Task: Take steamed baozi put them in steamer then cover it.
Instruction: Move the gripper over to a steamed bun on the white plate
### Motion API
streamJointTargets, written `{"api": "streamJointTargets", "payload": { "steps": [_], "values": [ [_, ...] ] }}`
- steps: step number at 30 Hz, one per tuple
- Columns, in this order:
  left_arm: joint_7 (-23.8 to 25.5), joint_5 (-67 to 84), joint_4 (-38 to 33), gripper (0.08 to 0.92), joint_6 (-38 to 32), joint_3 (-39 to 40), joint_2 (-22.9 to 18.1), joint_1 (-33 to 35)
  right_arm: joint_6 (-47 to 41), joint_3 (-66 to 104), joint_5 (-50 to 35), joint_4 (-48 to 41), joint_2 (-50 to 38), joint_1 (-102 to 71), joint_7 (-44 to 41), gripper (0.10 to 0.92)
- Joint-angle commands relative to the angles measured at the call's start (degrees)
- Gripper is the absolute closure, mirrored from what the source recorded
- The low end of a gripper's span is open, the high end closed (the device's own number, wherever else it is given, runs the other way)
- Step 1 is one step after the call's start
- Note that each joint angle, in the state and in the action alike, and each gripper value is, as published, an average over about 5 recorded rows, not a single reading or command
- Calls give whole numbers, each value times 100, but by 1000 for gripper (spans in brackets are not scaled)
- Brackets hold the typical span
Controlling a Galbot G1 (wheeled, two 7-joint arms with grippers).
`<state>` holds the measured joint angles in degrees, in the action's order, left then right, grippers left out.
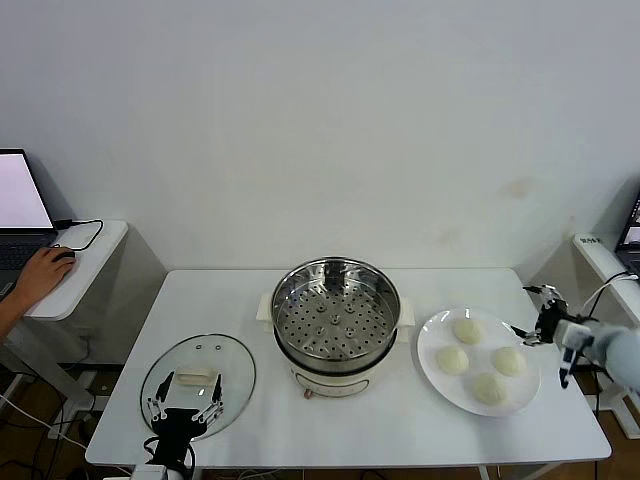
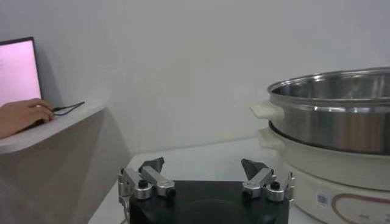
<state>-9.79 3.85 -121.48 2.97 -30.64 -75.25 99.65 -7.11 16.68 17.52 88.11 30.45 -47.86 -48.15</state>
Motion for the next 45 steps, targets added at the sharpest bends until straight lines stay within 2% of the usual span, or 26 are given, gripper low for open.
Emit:
{"api": "streamJointTargets", "payload": {
  "steps": [1,11,23,34,45],
  "values": [
    [-96,-23,7,177,39,-31,4,-64,378,-3284,-65,-1641,-424,3195,-1563,202],
    [-95,-31,105,177,52,-104,51,-147,768,-4462,-118,-2345,313,4020,-1484,202],
    [-82,-40,192,177,49,-237,114,-191,846,-4720,15,-3023,1244,4134,-1279,202],
    [-81,-26,254,177,53,-294,156,-223,782,-4750,314,-3390,1618,4098,-1185,203],
    [-76,-2,241,177,48,-368,176,-184,752,-4670,465,-3400,1622,3977,-1203,203]
  ]
}}
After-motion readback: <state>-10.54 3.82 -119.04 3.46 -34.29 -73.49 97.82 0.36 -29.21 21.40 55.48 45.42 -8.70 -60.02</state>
